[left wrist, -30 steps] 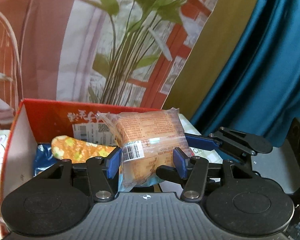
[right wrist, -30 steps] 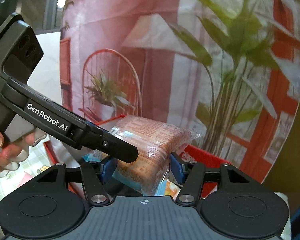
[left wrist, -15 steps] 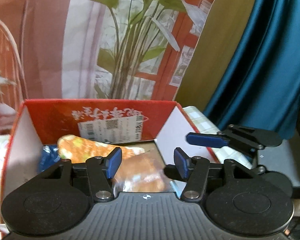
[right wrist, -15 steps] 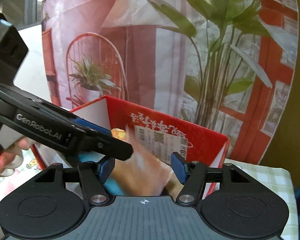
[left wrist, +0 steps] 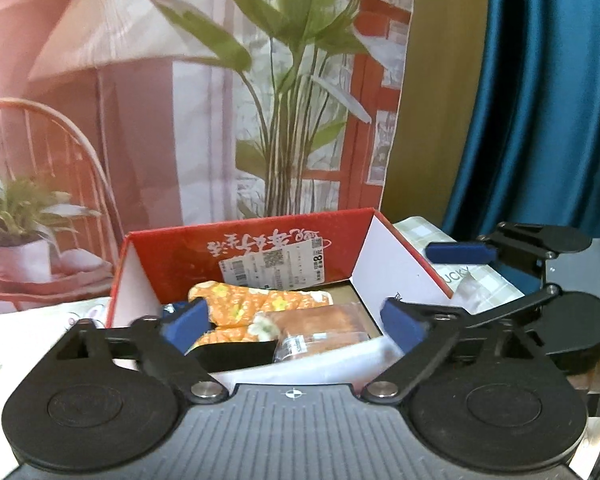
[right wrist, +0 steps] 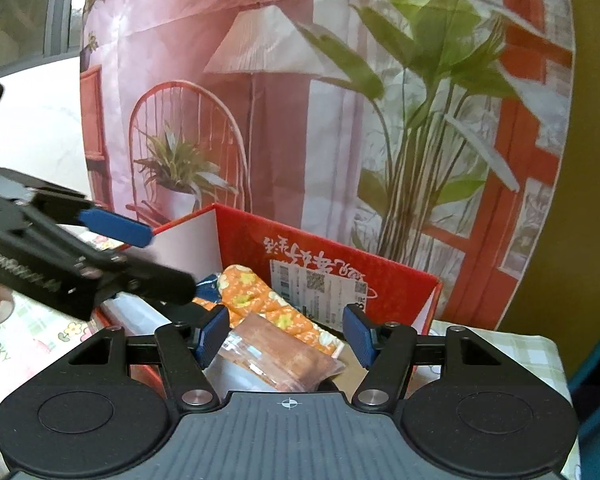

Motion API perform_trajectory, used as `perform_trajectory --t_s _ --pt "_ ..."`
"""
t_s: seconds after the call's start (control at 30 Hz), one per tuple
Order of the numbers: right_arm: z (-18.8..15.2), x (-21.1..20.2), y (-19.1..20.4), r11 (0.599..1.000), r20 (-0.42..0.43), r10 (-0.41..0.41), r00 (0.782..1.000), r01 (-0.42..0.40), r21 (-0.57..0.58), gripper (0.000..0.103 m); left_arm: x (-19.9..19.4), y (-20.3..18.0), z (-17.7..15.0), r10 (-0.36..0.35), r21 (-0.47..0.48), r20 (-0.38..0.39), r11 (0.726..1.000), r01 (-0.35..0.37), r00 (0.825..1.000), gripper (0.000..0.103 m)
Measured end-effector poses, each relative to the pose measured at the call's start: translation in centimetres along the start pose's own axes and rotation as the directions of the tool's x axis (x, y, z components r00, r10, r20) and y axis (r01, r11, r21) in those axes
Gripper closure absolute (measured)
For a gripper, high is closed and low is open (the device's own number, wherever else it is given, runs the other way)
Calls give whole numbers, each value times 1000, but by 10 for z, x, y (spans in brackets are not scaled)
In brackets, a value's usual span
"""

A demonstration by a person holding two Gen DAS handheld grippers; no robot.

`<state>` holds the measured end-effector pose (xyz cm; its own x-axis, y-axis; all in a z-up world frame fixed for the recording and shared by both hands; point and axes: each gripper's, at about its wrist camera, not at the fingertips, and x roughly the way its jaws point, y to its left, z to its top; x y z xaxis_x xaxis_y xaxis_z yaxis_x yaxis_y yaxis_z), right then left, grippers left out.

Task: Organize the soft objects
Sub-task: 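Move both tools back to the green yarn ball on the table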

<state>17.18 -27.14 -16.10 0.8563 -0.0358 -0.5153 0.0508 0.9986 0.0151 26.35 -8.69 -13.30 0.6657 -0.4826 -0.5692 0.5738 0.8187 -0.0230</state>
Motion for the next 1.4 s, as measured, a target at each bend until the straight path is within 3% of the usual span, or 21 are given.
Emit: perform_trajectory --t_s 0.03,0.1,0.2,0.57,0.87,1.4 --pt "-1 -4 1 1000 6 -3 1000 3 6 21 -5 -2 -2 8 7 8 1000 -8 1000 0" --pt "-3 -12 6 1000 24 -22 999 22 10 5 -16 -4 -6 25 5 13 1000 -25 1000 0" --pt "-7 -22 14 1000 33 -31 999 31 1 1 -27 -7 -13 63 -8 2 998 -63 998 0" --pt "-24 -55 34 998 62 -53 997 51 32 0 -77 -18 -50 226 -24 53 974 -225 973 0" --pt "-52 -77 41 996 66 -64 996 59 73 0 -95 -21 -86 246 -119 11 963 -243 969 0" --pt "-130 -76 74 985 -43 -46 998 53 162 0 -81 -14 -140 233 -219 -141 940 -260 962 0"
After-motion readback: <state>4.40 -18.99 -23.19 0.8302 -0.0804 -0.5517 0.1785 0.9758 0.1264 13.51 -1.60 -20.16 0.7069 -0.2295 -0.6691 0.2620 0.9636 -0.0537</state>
